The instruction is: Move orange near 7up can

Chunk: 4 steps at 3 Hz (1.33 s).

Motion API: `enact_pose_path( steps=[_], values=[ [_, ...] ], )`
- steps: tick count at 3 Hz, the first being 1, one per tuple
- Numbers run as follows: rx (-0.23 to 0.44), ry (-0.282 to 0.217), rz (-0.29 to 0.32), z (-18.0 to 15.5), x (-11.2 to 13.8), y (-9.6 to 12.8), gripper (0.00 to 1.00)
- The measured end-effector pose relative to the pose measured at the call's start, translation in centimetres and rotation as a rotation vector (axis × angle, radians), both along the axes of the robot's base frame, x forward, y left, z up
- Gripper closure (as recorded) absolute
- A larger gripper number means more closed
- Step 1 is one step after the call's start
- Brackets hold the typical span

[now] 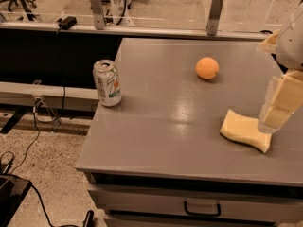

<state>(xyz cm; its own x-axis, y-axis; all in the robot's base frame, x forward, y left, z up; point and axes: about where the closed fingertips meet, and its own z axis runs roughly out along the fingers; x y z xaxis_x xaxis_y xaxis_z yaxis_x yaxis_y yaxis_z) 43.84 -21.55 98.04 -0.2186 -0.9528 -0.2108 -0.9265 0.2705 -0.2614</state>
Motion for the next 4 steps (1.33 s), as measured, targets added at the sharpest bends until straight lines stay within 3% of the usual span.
enact_pose_path(
  steps=[2,3,4],
  values=[
    [0.001,-0.013,-0.011,0.3,0.3,-0.2,0.0],
    [-0.026,-0.037,-0.037,1.3,3.0,-1.9,0.0],
    [-0.021,-0.067,-0.079,2.6,8.4,-4.4,0.0]
  ],
)
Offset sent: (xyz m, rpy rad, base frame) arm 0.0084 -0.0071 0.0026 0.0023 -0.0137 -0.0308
